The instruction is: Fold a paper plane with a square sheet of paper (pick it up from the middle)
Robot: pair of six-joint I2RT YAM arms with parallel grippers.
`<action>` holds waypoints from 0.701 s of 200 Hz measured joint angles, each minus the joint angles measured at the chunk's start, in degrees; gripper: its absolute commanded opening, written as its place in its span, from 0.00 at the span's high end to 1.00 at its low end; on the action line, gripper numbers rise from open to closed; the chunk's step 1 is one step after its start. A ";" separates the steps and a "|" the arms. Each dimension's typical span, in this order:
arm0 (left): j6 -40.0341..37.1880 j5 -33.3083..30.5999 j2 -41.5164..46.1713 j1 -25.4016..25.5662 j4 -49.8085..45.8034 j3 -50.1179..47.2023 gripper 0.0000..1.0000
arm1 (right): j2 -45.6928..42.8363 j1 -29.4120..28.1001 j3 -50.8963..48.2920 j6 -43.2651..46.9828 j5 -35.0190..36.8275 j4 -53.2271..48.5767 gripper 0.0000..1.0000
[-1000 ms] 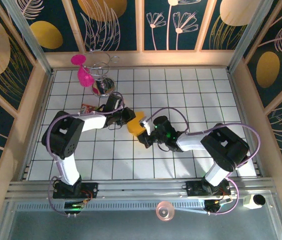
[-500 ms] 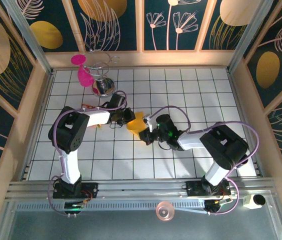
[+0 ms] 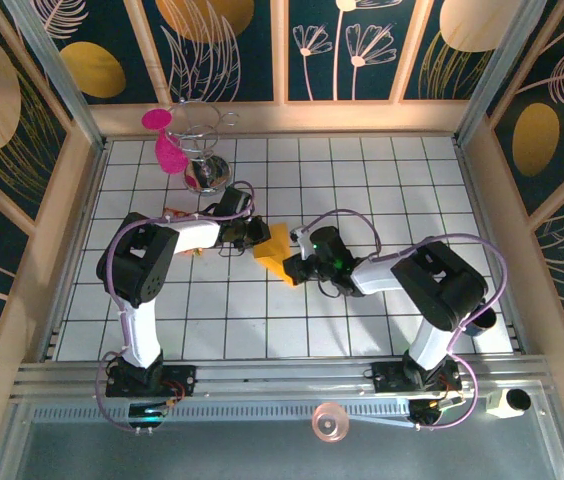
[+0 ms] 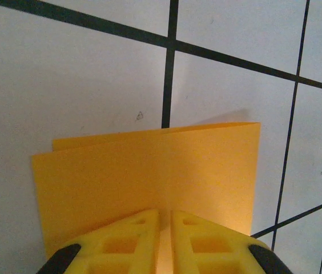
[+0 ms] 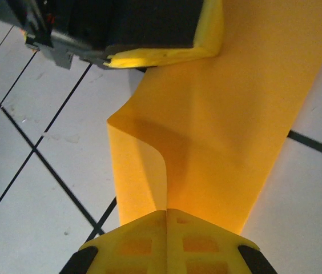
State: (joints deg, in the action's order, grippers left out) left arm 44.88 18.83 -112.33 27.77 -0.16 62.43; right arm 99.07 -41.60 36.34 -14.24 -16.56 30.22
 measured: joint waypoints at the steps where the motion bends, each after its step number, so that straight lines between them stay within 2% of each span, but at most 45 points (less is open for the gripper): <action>1: -0.07 0.00 -0.02 0.00 -0.04 0.00 0.86 | 0.00 0.02 0.09 0.00 0.07 -0.04 1.00; 140: -1.25 0.15 -0.70 0.00 -1.73 1.53 0.86 | 2.58 0.07 2.16 0.33 1.95 -3.67 1.00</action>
State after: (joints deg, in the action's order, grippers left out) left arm 43.64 18.98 -113.03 27.77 -1.89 63.96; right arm 101.65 -41.54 38.50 -13.91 -14.61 26.55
